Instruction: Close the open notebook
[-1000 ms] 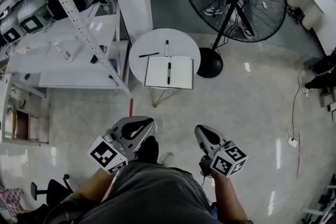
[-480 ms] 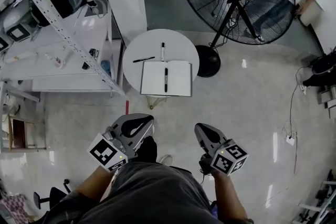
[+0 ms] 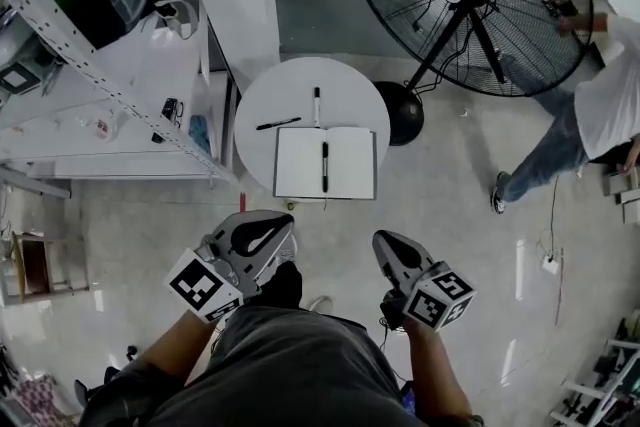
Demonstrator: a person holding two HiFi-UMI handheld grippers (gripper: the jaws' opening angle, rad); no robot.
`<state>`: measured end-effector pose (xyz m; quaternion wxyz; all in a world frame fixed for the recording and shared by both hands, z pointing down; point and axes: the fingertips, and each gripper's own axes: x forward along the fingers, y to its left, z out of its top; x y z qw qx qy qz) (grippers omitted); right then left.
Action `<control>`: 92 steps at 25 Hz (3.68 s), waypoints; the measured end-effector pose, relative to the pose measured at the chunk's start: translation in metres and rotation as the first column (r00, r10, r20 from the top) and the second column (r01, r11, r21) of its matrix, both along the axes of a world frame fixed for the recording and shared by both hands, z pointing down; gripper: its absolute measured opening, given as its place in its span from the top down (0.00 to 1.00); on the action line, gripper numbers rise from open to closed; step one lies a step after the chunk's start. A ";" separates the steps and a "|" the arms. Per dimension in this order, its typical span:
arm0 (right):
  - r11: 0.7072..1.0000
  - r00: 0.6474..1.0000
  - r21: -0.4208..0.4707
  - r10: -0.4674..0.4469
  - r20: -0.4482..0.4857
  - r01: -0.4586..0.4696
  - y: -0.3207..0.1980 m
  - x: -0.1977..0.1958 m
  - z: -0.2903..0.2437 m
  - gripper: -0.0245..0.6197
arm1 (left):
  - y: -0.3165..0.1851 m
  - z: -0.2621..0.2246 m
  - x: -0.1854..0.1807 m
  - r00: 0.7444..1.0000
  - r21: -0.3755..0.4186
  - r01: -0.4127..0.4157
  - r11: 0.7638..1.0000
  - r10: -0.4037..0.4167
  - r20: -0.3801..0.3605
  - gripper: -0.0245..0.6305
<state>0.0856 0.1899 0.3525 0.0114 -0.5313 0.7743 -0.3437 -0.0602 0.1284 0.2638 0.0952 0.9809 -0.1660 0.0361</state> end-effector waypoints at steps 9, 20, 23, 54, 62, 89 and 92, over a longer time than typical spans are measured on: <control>0.999 0.999 -0.034 0.027 -0.022 -0.028 -0.060 -0.015 0.007 0.93 | -0.065 0.007 -0.017 0.999 -0.018 -0.032 0.999 0.032 -0.008 0.94; 0.995 0.998 -0.082 0.063 -0.026 -0.065 -0.100 -0.021 0.019 0.93 | -0.100 0.031 -0.026 0.996 -0.145 -0.068 0.987 0.075 0.046 0.94; 0.993 0.997 -0.092 0.067 -0.024 -0.069 -0.110 -0.016 0.023 0.93 | -0.113 0.032 -0.019 0.997 -0.124 -0.071 0.990 0.075 0.034 0.94; 0.950 0.999 -0.312 0.018 -0.042 -0.030 -0.188 0.086 0.192 0.92 | -0.175 0.146 0.079 0.973 -0.272 0.045 0.961 0.020 0.231 0.94; 0.926 0.999 -0.378 -0.005 -0.037 -0.010 -0.186 0.107 0.237 0.84 | -0.172 0.174 0.100 0.961 -0.302 0.063 0.951 0.024 0.275 0.94; 0.829 0.991 -0.552 -0.019 0.133 0.090 -0.151 0.110 0.324 0.57 | -0.158 0.217 0.130 0.935 -0.366 0.077 0.927 0.060 0.349 0.94; 0.821 0.989 -0.562 -0.021 0.146 0.100 -0.148 0.108 0.329 0.57 | -0.156 0.218 0.130 0.934 -0.370 0.082 0.925 0.059 0.353 0.94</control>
